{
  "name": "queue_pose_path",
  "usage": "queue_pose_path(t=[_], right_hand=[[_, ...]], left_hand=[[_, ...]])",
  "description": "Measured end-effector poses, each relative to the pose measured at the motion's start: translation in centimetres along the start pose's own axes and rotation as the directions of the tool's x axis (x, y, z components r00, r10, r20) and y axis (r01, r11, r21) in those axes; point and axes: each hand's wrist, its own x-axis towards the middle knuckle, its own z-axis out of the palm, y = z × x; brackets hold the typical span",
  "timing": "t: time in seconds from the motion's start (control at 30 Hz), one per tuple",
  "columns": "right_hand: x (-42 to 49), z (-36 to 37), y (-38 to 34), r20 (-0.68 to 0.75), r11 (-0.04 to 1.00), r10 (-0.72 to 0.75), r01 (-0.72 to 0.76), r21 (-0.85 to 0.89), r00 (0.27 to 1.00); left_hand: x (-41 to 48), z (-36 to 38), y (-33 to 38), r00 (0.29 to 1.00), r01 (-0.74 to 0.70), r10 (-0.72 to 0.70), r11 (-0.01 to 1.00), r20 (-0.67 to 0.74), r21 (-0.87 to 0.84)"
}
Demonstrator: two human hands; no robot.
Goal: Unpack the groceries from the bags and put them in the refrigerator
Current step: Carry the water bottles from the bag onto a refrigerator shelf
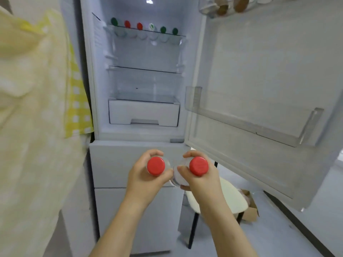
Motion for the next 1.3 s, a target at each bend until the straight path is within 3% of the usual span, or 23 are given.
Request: queue_pose_path(t=[0.3,0.67,0.83,1.3], right_hand=[[10.5,9.6,-2.4,-0.018,0.977,-0.168,0.169,0.131,0.986],[21.0,16.2,-5.1,-0.056,0.870,-0.441,0.442,0.219,0.896],[26.6,17.9,-5.7,-0.099,0.783,-0.569,0.574,0.240,0.817],[44.2,20.5,-7.0,-0.177,0.539,-0.730,0.715,0.445,0.660]], left_hand=[[13.4,-6.8,2.0,0.968,-0.243,0.247,0.968,-0.054,0.061],[24.4,-11.2,5.0,0.843,-0.516,0.526,0.849,-0.108,0.110],[29.0,-12.2,6.3,0.762,-0.630,0.639,0.769,-0.105,0.107],[45.9,-9.2,7.3,0.480,-0.854,0.850,0.509,-0.215,0.109]])
